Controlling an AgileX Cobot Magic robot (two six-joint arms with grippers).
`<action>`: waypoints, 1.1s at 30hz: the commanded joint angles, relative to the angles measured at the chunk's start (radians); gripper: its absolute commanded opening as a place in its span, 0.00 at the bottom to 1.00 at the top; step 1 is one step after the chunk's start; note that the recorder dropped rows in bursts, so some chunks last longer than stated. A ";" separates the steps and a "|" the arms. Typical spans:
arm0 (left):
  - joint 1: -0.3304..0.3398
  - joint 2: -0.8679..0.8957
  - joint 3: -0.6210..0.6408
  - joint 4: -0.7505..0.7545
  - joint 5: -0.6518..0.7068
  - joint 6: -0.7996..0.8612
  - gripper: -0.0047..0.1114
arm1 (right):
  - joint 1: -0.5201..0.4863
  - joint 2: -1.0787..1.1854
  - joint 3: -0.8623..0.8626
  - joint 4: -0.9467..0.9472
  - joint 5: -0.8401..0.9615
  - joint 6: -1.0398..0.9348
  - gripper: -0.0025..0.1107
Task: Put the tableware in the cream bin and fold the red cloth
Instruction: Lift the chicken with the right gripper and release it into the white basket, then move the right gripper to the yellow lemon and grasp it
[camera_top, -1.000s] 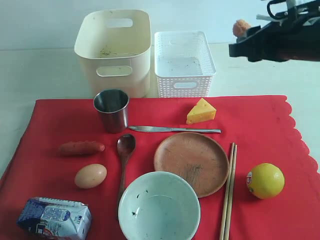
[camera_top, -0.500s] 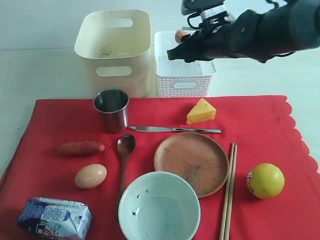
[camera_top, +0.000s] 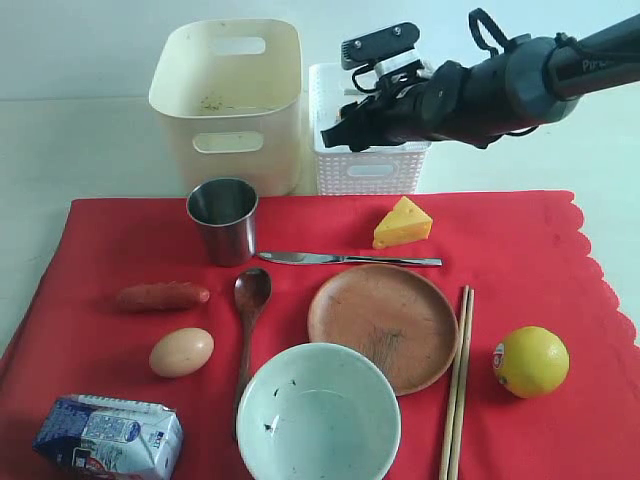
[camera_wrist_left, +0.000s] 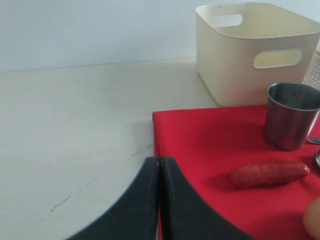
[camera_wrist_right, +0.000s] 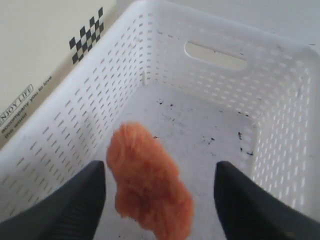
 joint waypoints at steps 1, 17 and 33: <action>0.002 -0.006 -0.001 -0.005 -0.008 -0.001 0.06 | 0.001 0.000 -0.006 -0.009 -0.004 -0.006 0.71; 0.002 -0.006 -0.001 -0.005 -0.008 -0.001 0.06 | 0.001 -0.340 0.003 -0.009 0.381 0.015 0.40; 0.002 -0.006 -0.001 -0.005 -0.008 -0.001 0.06 | 0.001 -0.717 0.460 -0.012 0.410 0.085 0.03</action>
